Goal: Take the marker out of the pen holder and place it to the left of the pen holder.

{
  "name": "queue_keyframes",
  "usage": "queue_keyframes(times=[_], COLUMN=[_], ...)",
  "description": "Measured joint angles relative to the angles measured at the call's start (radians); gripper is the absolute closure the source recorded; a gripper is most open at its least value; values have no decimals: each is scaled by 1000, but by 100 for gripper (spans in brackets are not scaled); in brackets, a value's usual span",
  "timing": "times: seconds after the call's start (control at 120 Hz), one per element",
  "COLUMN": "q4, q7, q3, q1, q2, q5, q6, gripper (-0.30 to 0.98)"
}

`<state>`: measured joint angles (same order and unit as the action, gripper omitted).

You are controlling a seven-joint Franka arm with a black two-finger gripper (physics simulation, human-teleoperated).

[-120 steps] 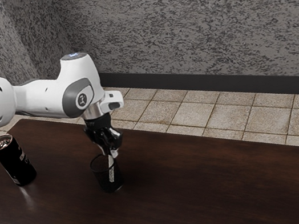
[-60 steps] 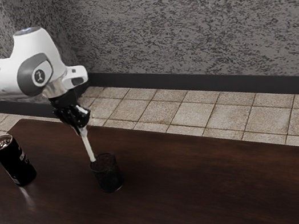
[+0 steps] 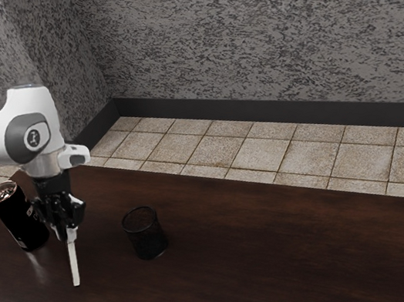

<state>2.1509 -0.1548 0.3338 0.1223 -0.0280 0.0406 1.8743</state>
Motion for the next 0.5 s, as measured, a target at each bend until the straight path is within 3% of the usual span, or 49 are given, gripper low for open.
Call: queue_keyframes(times=[0.2,0.425,0.5], q4=[-4,-27,-190], q7=[9,13,1], q3=[0,-4,-33], q1=[15,8,-18], q2=[-1,21,42], q5=[-9,-10,-1], q6=[-25,-7,-4], gripper=[22,9,7])
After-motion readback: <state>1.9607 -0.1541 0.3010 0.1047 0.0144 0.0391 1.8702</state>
